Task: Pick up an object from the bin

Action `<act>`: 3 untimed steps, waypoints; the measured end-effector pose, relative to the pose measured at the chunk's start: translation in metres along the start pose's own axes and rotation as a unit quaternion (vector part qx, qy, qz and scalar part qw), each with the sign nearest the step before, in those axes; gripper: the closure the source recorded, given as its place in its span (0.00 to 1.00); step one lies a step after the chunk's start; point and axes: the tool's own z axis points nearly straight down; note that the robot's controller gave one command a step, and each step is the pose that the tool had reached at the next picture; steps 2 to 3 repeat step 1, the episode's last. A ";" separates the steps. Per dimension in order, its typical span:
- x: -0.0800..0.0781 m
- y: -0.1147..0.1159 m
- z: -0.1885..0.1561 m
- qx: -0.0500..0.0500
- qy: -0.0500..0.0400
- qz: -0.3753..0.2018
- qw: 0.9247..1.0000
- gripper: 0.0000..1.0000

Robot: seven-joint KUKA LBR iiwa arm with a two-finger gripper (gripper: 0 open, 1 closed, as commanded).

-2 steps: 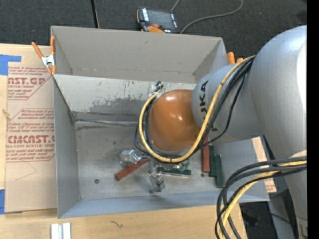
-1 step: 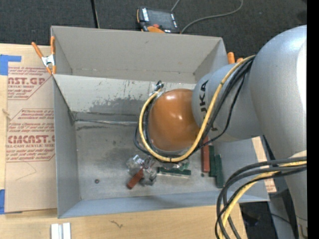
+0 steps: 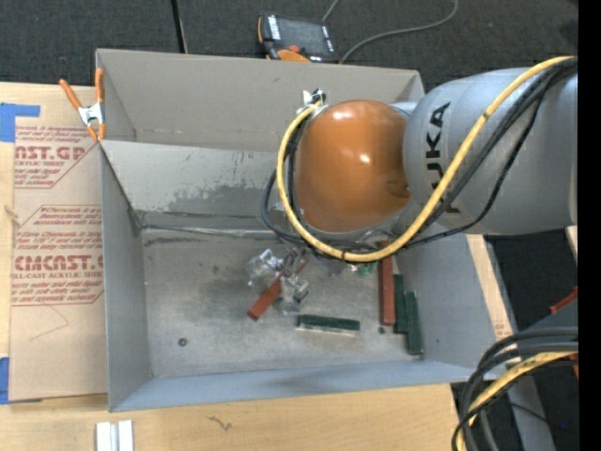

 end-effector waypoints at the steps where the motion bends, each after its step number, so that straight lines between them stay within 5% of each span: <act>1: 0.048 -0.034 -0.098 0.002 0.000 0.009 1.000 1.00; 3: 0.048 -0.034 -0.098 0.002 0.000 0.009 1.000 1.00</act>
Offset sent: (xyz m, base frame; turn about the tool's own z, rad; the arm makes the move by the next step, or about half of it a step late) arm -0.0152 -0.0558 0.0929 0.0121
